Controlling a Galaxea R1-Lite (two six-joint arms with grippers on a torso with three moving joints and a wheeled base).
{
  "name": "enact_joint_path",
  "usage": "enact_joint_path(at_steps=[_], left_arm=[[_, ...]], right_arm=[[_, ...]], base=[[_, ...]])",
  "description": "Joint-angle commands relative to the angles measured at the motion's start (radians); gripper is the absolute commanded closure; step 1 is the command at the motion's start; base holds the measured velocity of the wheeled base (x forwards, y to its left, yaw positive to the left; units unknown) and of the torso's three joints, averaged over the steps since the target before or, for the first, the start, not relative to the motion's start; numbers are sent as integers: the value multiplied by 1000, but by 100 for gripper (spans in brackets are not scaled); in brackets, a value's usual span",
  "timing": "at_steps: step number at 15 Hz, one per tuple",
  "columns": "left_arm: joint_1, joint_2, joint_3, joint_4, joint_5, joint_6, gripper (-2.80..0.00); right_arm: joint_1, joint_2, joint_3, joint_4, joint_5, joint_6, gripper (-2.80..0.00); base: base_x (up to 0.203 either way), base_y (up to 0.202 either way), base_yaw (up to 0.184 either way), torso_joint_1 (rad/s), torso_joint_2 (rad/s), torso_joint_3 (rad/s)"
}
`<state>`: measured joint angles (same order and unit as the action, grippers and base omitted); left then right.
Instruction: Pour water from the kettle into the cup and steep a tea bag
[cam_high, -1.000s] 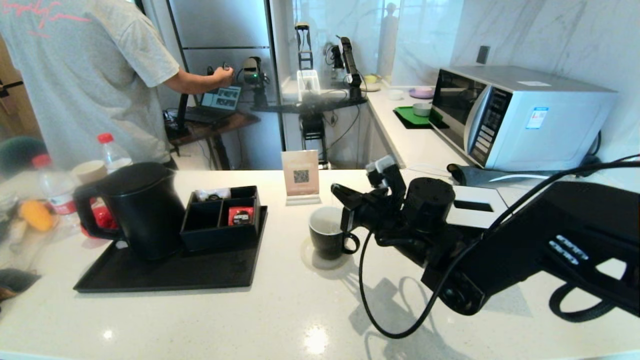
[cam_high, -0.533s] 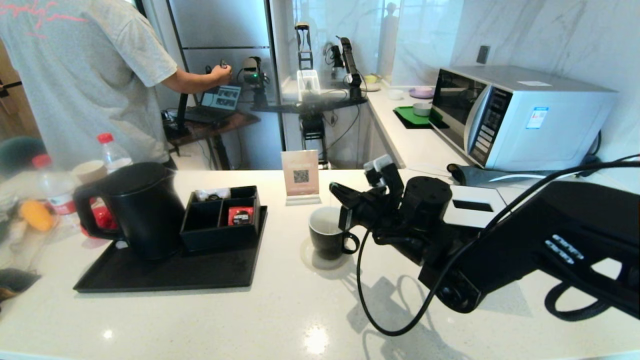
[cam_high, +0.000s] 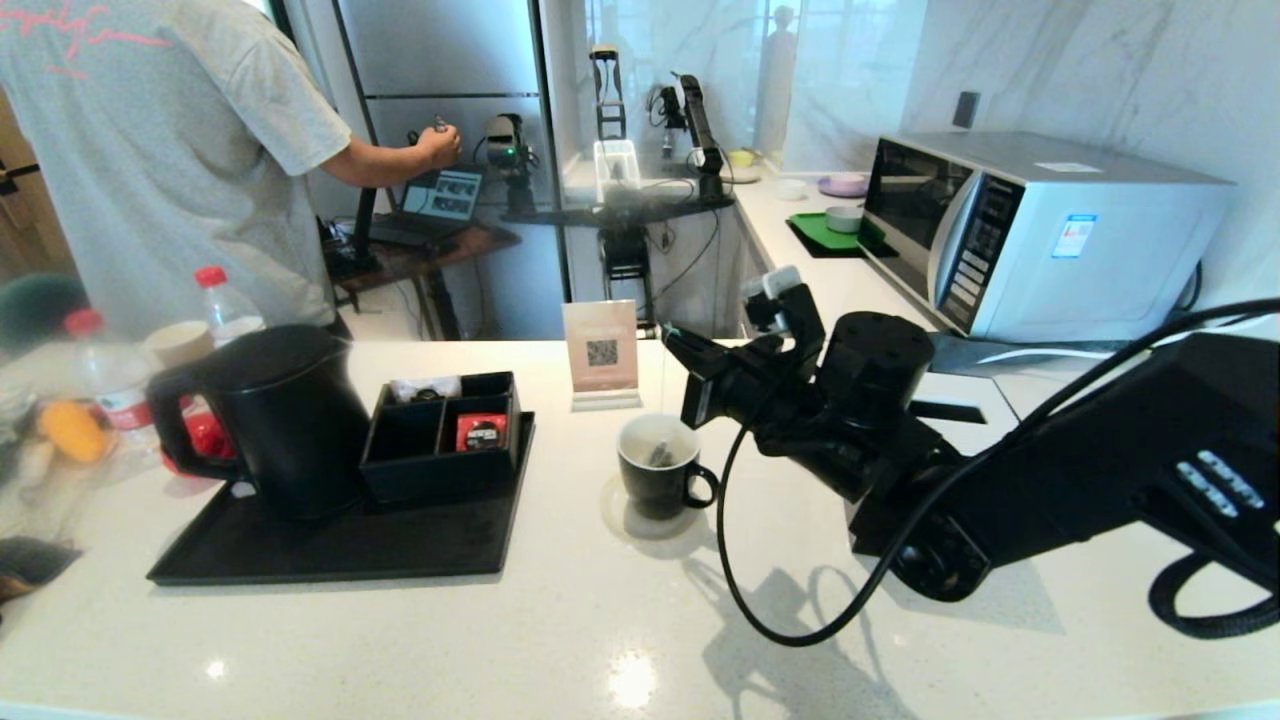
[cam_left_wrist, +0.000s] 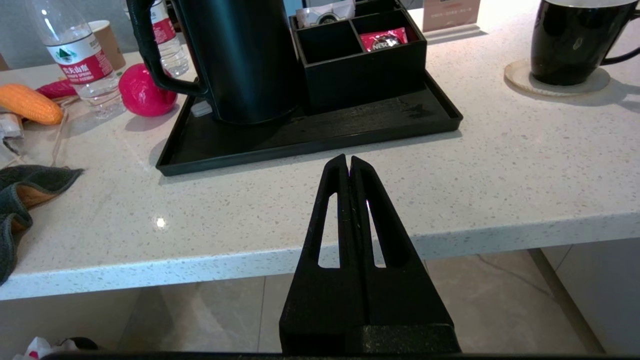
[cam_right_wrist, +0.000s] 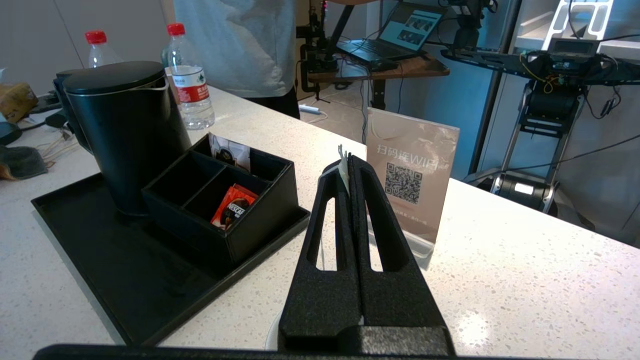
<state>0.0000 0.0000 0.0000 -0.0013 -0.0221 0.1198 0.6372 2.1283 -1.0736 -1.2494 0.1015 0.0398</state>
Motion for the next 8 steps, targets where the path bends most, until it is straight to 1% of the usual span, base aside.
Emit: enact_joint_path(at_steps=[1,4,8], left_arm=[[0,0,0,0,0,0,0],[0,0,0,0,1,0,0],[0,0,0,0,1,0,0]], right_arm=[[-1,-16,3,-7,0,-1,0],[0,-30,1,-10,-2,-4,0],[0,-67,9,0,-30,-3,0]], base=[[0,0,0,0,0,0],[0,0,0,0,0,0],[0,0,0,0,0,0]])
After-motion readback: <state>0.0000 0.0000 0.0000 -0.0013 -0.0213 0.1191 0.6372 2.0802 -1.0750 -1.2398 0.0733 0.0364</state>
